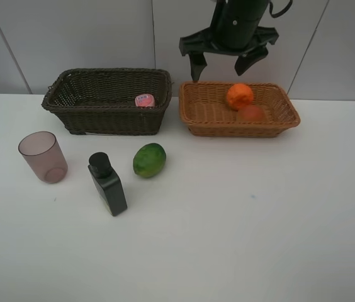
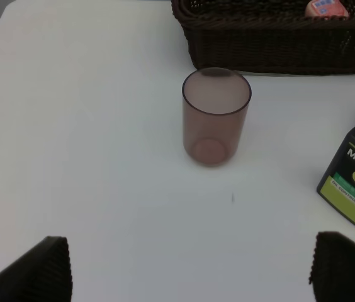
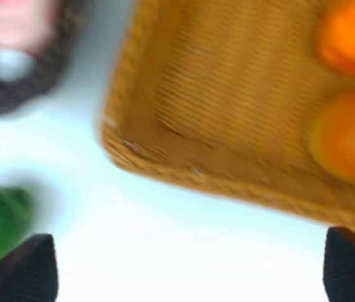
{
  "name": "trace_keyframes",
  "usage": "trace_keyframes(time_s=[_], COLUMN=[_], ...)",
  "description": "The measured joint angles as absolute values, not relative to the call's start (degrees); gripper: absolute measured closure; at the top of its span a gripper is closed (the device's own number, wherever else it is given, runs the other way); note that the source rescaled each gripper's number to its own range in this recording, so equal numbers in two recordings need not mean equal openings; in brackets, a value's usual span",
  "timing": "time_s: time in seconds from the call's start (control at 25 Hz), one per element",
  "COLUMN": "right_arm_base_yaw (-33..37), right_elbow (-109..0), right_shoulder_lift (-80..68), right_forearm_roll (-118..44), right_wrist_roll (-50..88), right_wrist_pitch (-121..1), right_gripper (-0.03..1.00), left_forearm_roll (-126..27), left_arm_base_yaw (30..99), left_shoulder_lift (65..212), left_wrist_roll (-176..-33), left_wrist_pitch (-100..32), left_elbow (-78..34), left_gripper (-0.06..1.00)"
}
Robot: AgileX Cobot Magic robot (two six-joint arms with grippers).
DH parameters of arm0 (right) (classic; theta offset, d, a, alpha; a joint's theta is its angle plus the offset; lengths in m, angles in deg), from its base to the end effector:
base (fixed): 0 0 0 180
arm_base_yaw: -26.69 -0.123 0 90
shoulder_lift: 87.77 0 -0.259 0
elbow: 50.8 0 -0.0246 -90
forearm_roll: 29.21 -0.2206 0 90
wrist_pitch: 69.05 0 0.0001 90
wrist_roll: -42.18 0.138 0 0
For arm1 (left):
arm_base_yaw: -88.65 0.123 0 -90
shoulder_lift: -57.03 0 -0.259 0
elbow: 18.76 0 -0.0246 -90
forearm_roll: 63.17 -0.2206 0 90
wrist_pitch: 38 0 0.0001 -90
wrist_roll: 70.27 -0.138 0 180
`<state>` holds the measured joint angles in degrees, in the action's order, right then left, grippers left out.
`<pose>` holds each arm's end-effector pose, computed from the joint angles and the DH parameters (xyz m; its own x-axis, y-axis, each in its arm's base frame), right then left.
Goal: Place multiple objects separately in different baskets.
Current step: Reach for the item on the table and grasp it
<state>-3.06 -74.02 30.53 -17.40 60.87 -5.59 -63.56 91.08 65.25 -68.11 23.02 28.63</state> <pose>0.3558 0.1742 0.2301 -0.8824 -0.2428 -0.4030 -0.2309 0.9698 -0.0789 0.0351 0.0023 0.2430 -0.4459 -0.0533 -0.8935 -0.0631 0.9976 -0.0281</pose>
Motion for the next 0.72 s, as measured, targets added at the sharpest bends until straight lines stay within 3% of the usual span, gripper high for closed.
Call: trace_keyframes(time_s=[0.52, 0.72], right_arm_base_yaw=[15.9, 17.9], right_elbow=[-41.6, -33.5], right_shoulder_lift=[1.9, -11.4], right_forearm_roll=[-17.0, -16.7], right_wrist_roll=[62.1, 62.1], right_wrist_pitch=[-11.4, -11.5], right_gripper=[0.09, 0.09], left_forearm_roll=[-63.6, -63.6], left_arm_base_yaw=[91.1, 91.1], left_shoulder_lift=[65.3, 65.3], left_wrist_roll=[-68.1, -68.1], left_wrist_pitch=[23.0, 23.0], left_elbow=[28.6, 28.6], left_gripper=[-0.04, -0.04])
